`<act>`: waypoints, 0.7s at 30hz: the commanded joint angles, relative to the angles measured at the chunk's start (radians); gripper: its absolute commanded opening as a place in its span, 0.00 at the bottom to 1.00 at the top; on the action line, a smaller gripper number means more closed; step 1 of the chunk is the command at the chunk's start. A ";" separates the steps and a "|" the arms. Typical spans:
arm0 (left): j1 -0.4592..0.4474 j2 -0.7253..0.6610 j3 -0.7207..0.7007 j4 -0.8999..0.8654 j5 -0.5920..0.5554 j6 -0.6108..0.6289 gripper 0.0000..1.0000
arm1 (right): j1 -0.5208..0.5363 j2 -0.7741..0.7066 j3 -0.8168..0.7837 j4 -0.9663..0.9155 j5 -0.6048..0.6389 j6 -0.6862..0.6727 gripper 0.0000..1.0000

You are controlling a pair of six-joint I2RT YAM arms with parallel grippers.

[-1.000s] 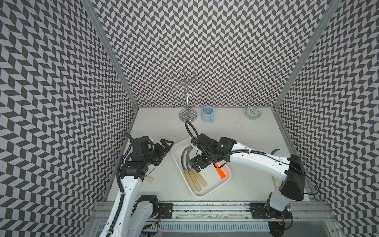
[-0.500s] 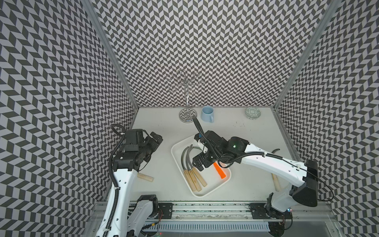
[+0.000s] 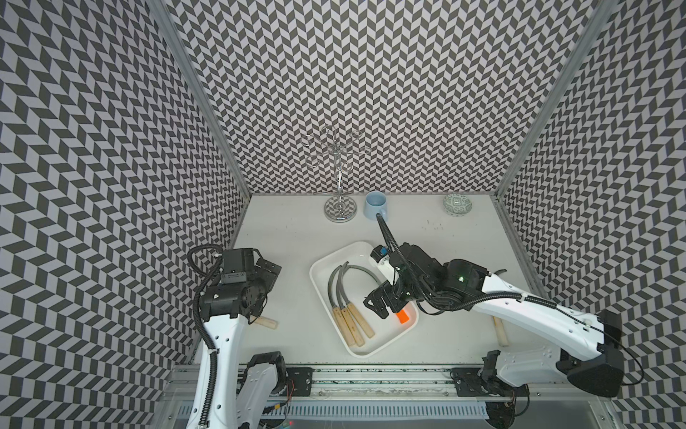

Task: Put small sickles into storage boxes
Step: Place the sickle in the storage box, then pick up the sickle at the center of the board.

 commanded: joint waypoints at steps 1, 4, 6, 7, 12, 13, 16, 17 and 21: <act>0.005 0.026 0.033 -0.067 -0.111 -0.107 0.99 | -0.007 -0.029 0.003 0.031 0.023 -0.011 1.00; 0.005 0.085 0.056 -0.124 -0.186 -0.171 0.99 | -0.013 -0.030 0.002 0.008 0.025 0.008 1.00; 0.005 0.146 0.075 -0.162 -0.226 -0.192 0.98 | -0.018 -0.032 -0.004 -0.004 0.023 0.022 1.00; 0.005 0.187 0.088 -0.184 -0.247 -0.192 0.98 | -0.023 -0.029 -0.005 -0.013 0.024 0.030 1.00; 0.011 0.329 0.108 -0.249 -0.328 -0.154 0.96 | -0.051 0.009 0.021 -0.084 0.034 0.057 1.00; 0.017 0.335 0.094 -0.250 -0.331 -0.153 0.94 | -0.061 0.019 0.029 -0.101 0.028 0.064 1.00; 0.024 0.312 0.045 -0.228 -0.358 -0.149 0.90 | -0.091 0.044 0.038 -0.127 0.010 0.087 1.00; 0.028 0.306 0.031 -0.228 -0.376 -0.143 0.89 | -0.099 0.055 0.038 -0.137 0.010 0.093 1.00; 0.071 0.314 -0.005 -0.235 -0.446 -0.104 0.89 | -0.119 0.121 0.095 -0.204 -0.001 0.120 1.00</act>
